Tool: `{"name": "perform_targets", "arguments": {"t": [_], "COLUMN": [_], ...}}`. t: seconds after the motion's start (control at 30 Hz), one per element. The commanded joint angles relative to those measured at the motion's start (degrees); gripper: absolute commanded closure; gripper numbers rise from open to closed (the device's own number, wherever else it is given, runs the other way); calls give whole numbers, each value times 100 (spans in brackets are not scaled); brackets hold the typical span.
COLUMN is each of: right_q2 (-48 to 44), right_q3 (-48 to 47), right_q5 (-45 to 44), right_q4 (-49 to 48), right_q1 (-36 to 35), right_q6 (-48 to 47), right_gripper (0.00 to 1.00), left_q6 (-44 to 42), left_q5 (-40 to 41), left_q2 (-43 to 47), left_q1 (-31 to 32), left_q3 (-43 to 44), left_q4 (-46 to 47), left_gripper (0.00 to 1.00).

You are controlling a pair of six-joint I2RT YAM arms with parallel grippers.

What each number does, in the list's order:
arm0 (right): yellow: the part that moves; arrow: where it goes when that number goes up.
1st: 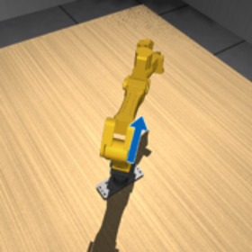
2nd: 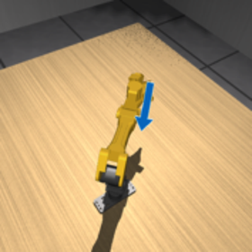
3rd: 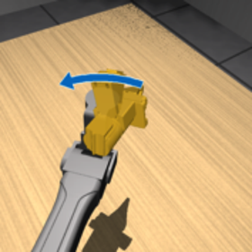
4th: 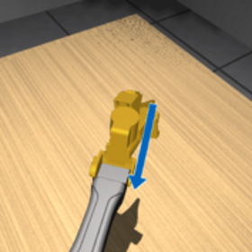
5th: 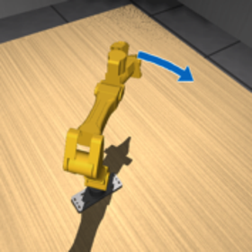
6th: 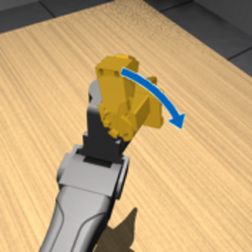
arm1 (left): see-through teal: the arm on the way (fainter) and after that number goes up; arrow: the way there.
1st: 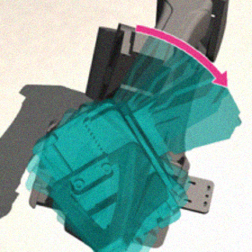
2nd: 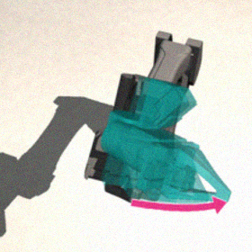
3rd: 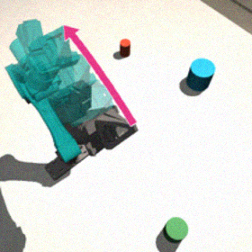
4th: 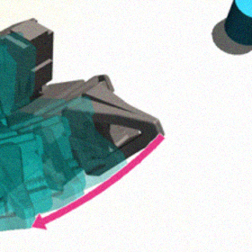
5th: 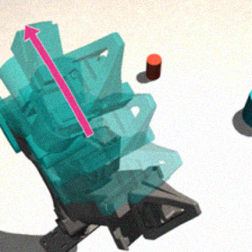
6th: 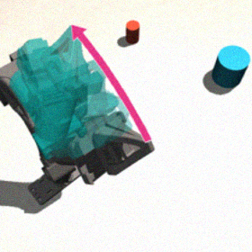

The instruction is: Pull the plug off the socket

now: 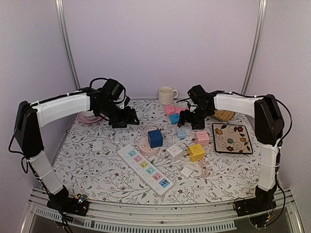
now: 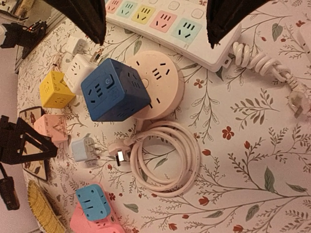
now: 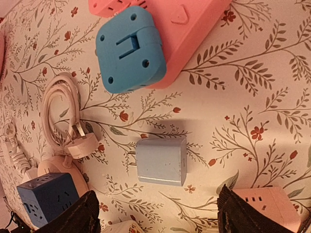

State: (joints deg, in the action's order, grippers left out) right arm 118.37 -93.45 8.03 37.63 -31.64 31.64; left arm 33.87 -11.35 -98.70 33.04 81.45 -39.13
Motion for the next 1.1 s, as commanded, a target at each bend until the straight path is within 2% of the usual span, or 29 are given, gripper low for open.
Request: {"name": "perform_targets", "arguments": {"t": [0.0, 0.2, 0.5, 0.8, 1.07], "right_q2": [-399, -380, 385, 1007, 1450], "right_q3": [-496, -1211, -2338, -2686, -3014], "right_q5": [-562, -1058, -1499, -1913, -1896], "right_q4": [595, 1071, 1575, 1839, 1755], "right_q1": [-178, -825, -2011, -2241, -2242], "right_q6": [-168, -138, 53, 64, -86], "right_gripper": [11, 2, 0, 0, 4], "left_q6": [-17, 126, 253, 338, 332], "left_q5": [-88, -334, -570, -715, -769], "left_q2": [360, 448, 160, 106, 168], "left_q1": [-220, -401, -433, -437, -438], "left_q3": [-306, -885, -1246, -1450, -1565], "left_q4": [249, 679, 1033, 1227, 1272], "left_gripper": [30, 30, 30, 30, 30]}}
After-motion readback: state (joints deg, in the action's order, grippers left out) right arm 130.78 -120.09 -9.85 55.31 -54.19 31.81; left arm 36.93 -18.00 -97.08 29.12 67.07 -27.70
